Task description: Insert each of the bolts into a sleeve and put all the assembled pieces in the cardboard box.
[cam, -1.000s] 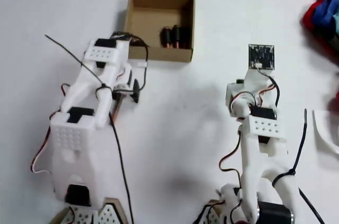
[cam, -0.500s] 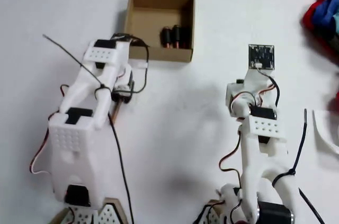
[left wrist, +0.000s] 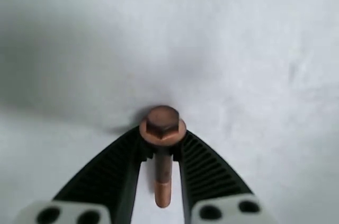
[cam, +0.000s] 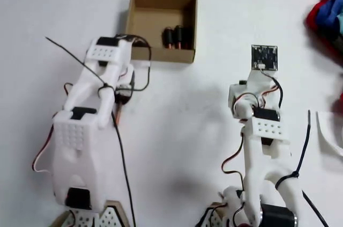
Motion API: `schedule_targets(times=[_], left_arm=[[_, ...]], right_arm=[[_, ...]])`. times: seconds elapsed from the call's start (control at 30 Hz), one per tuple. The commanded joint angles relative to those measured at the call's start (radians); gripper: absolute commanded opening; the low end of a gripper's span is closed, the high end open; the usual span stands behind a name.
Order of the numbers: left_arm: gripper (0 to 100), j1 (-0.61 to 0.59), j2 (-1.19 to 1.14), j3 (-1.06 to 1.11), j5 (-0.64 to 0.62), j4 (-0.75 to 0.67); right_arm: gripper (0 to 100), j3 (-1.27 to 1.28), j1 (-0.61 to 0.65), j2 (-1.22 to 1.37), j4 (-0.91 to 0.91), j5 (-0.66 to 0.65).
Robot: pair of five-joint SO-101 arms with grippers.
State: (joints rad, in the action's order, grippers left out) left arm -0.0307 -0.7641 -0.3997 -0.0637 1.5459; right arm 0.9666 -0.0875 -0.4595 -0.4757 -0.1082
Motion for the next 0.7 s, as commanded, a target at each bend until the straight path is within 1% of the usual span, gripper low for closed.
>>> schedule_targets(times=[0.0,0.13,0.2,0.3,0.43,0.5,0.53,0.67], left_arm=[[2,-0.031,0.018,-0.134,-0.014,0.068],[2,-0.003,0.106,-0.300,-0.012,0.189],[2,0.035,0.167,-0.344,-0.012,0.239],[2,0.089,0.307,-0.292,-0.038,0.238],[2,0.190,0.525,-0.128,-0.118,0.219],[2,0.218,0.632,-0.013,-0.149,0.163],[2,0.219,0.686,0.051,-0.160,0.112],[2,0.173,0.910,0.344,-0.192,-0.189]], right_arm=[[1.9,-0.008,0.018,-0.050,0.022,0.008],[1.9,-0.009,0.024,-0.058,0.022,0.008],[1.9,-0.012,0.021,-0.059,0.022,0.008],[1.9,-0.012,0.022,-0.059,0.024,0.008],[2.0,-0.026,0.053,-0.059,0.024,0.008],[2.0,-0.026,0.082,-0.059,0.024,0.009],[2.0,-0.026,0.105,-0.059,0.024,0.014],[2.0,-0.026,0.226,-0.059,0.024,0.011]])
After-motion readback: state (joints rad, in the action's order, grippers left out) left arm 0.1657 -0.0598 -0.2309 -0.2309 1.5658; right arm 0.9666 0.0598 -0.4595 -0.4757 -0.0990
